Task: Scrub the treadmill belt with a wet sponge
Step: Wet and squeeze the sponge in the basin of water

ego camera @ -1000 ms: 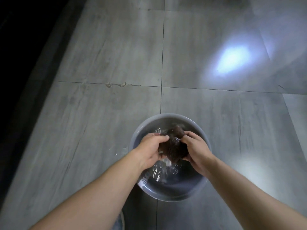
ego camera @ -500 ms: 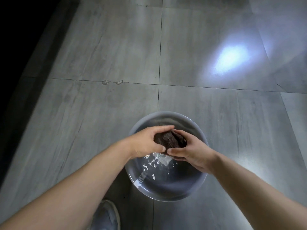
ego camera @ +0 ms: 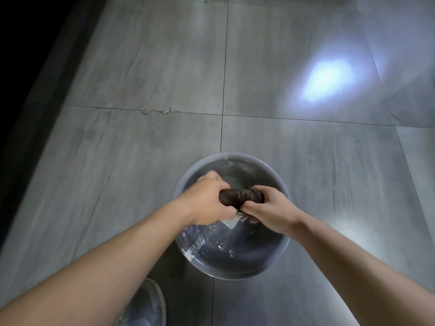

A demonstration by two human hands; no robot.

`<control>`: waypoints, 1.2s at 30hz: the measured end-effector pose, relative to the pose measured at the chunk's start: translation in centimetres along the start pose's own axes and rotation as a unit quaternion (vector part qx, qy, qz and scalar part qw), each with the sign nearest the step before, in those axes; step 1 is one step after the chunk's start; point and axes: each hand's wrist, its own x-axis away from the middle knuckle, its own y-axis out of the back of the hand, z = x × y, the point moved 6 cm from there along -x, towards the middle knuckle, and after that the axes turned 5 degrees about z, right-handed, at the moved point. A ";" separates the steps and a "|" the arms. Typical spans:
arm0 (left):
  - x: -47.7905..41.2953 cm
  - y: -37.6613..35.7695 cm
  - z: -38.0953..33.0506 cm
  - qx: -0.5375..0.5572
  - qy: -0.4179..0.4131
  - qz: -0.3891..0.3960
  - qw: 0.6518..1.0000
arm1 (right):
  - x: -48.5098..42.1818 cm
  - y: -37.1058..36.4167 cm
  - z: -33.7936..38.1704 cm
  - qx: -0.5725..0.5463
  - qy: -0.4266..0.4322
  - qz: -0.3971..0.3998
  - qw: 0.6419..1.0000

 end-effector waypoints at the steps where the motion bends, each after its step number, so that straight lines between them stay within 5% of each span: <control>1: 0.0 -0.2 0.1 0.065 -0.008 0.005 0.998 | 0.1 -0.2 -0.1 -0.070 -0.004 0.004 0.998; 7: -0.2 -2.3 -1.1 0.433 0.043 0.020 0.900 | 0.3 -0.4 0.8 -0.281 -0.029 -0.060 0.957; 12: 0.0 -3.2 -1.4 0.257 0.087 -0.204 0.941 | -0.5 -2.0 0.2 -0.247 -0.054 -0.153 0.955; 14: 0.1 -3.6 -1.0 0.216 0.098 -0.235 0.943 | -0.4 -2.9 -0.1 -0.247 -0.061 -0.170 0.952; 28: 0.0 -3.4 0.1 0.178 0.126 -0.233 0.948 | -0.9 -4.6 0.1 -0.285 -0.061 -0.146 0.945; 36: 0.1 -3.9 1.7 0.371 0.163 -0.161 0.900 | -0.1 -3.0 0.7 -0.182 -0.014 -0.137 0.974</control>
